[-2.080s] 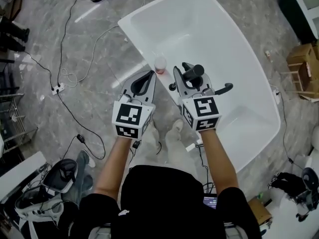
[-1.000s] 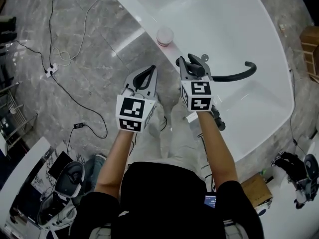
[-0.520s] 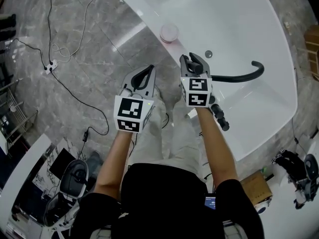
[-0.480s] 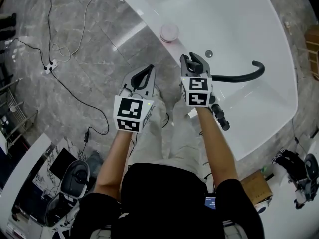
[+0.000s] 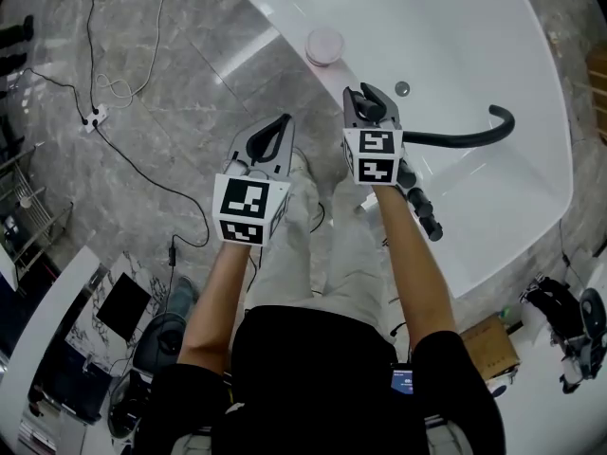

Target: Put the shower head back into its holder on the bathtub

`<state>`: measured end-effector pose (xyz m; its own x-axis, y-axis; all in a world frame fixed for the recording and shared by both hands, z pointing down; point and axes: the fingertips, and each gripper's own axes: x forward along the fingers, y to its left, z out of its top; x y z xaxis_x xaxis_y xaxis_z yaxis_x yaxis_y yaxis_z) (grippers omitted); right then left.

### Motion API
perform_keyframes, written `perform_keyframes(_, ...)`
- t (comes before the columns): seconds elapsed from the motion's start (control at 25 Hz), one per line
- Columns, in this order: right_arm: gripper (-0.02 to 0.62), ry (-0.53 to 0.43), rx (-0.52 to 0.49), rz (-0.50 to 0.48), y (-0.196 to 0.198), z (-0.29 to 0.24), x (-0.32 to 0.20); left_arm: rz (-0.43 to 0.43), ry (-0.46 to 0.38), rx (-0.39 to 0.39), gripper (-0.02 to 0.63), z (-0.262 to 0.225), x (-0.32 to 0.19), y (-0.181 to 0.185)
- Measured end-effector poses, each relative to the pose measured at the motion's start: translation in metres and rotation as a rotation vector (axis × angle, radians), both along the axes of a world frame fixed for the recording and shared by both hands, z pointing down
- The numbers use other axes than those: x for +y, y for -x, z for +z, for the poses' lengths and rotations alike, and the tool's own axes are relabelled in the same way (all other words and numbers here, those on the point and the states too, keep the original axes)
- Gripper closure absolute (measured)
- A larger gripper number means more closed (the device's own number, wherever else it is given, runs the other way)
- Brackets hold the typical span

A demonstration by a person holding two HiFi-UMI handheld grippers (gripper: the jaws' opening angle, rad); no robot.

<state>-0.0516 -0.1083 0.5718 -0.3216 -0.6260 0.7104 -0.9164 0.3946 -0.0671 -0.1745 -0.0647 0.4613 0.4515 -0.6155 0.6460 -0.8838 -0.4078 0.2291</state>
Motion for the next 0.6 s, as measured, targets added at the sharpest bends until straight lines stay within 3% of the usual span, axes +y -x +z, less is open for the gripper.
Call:
perform_keyframes(0.24, 0.479, -0.003, -0.019, -0.015, 0.006, -0.006, -0.001, -0.004, -0.001, -0.009, 0.592, -0.001, -0.001, 0.004)
perform_keyframes(0.6, 0.414, 0.010, -0.044, -0.051, 0.007, -0.033, 0.006, 0.009, -0.031, -0.045, 0.592, -0.023, -0.004, 0.000)
